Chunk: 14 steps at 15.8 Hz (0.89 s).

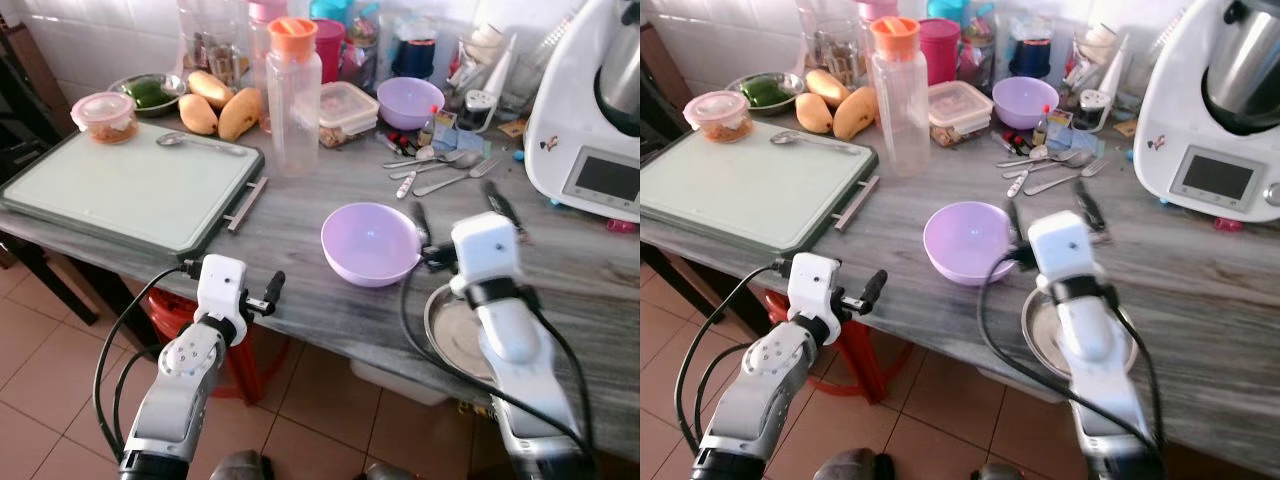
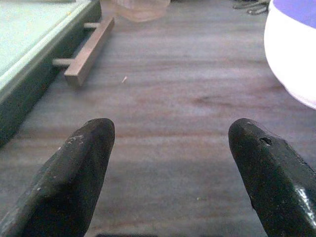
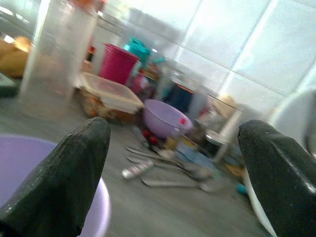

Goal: Setting the table

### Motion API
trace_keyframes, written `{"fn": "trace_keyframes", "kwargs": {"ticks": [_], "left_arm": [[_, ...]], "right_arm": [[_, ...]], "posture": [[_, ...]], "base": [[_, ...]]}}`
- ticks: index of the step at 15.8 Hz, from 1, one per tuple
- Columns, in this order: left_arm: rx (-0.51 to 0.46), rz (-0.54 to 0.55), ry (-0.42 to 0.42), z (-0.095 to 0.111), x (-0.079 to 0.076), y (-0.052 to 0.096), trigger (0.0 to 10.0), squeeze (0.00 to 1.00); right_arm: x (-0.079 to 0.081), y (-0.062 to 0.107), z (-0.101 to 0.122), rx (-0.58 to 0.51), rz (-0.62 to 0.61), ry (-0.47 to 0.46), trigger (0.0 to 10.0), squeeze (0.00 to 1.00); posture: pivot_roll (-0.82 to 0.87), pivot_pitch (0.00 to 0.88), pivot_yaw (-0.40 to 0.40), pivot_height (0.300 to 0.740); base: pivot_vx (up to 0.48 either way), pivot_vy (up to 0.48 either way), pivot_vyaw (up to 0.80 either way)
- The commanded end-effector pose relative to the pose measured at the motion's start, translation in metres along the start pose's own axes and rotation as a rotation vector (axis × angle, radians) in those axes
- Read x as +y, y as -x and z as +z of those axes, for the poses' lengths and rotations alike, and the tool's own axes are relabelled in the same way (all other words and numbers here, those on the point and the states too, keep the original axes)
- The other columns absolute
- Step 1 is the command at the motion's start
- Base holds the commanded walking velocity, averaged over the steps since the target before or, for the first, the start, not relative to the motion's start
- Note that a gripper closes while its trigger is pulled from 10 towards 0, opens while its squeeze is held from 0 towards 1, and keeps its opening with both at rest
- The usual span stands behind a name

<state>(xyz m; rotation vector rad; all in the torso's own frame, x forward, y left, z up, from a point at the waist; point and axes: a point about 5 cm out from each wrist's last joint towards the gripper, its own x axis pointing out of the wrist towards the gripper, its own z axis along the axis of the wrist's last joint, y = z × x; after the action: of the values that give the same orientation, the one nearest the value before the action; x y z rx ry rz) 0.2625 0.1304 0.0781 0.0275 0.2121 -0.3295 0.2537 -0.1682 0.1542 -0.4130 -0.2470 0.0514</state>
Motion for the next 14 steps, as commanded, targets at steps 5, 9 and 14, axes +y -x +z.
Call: {"fn": "trace_keyframes", "kwargs": {"ticks": [5, 9, 14], "left_arm": [[-0.039, -0.065, -0.006, 0.008, -0.008, -0.003, 10.0, 0.00], [-0.044, -0.066, 0.001, 0.009, -0.010, -0.006, 10.0, 0.00], [-0.044, -0.064, 0.001, 0.008, -0.008, -0.004, 10.0, 0.00]], "right_arm": [[-0.002, 0.024, -0.004, 0.080, -0.054, -0.070, 10.0, 0.74], [-0.003, 0.025, -0.010, 0.129, -0.065, -0.091, 10.0, 0.10], [-0.008, 0.035, -0.028, 0.279, -0.118, -0.154, 10.0, 0.00]], "posture": [[-0.06, 0.000, 0.010, 0.740], [-0.07, 0.000, 0.005, 0.740], [-0.06, 0.000, 0.001, 0.740]], "base": [[0.000, 0.000, 0.00], [0.000, 0.000, -0.71], [0.000, 0.000, -0.45]]}}
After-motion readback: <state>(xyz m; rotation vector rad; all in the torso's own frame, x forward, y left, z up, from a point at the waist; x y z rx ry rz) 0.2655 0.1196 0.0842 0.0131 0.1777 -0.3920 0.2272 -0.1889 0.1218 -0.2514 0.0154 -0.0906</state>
